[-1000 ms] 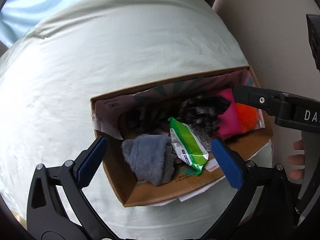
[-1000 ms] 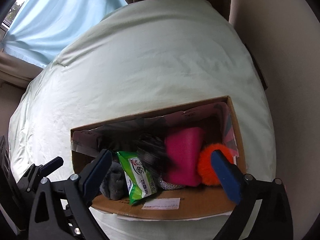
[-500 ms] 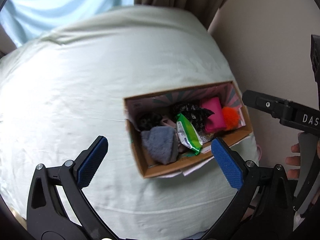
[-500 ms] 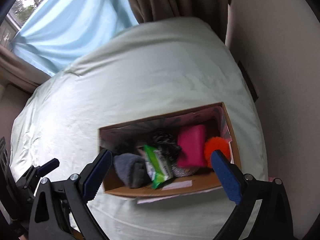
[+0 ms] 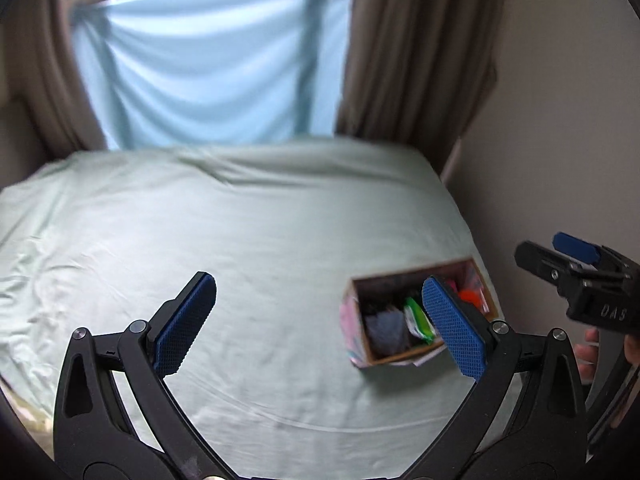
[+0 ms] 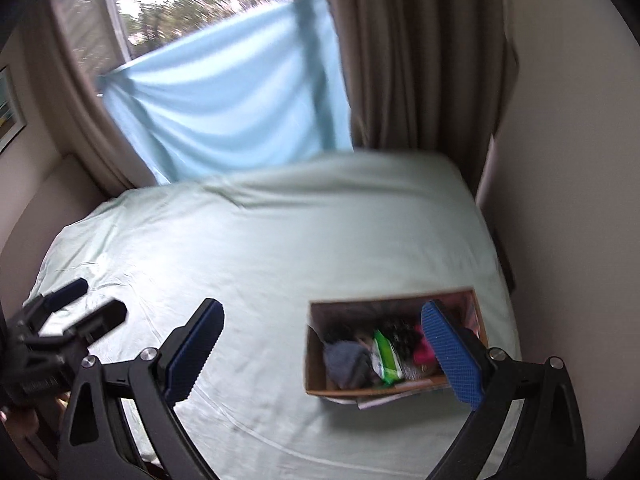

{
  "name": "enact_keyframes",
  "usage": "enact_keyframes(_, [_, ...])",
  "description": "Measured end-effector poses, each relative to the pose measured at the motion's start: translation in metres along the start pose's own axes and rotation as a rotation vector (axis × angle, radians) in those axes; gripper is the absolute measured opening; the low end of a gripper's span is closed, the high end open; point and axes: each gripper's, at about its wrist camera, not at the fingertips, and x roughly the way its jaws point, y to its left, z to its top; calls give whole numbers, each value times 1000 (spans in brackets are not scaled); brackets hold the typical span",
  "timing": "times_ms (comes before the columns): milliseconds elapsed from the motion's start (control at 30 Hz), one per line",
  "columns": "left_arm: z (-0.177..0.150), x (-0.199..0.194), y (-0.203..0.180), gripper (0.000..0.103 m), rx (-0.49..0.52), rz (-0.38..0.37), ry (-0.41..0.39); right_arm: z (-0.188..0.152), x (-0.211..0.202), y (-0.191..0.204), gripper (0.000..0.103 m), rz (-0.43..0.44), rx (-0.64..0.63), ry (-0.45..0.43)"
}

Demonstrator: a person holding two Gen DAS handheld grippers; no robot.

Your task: Organize soft objects

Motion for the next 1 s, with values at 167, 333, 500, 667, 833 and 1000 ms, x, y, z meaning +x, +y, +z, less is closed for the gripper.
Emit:
enact_keyframes(167, [0,-50,26,103,-15,68,-112,2,-33,35,99,26,-40,-94])
enact_keyframes(333, [-8,-78,29,103,-14,94,-199,-1,-58,53,99,7,-58,-162])
enact_keyframes(500, [-14,-90,28,103,13,100,-249,-10,-69,58,99,-33,-66,-199])
enact_keyframes(667, [-13,-92,27,103,15,77,-265,-14,-74,55,99,-63,-63,-223])
enact_keyframes(833, [-12,-93,23,103,33,65,-273,-13,-78,54,99,-77,-64,-235])
enact_keyframes(1000, [-10,-91,24,103,41,57,-267,-13,-79,55,99,-86,-70,-243])
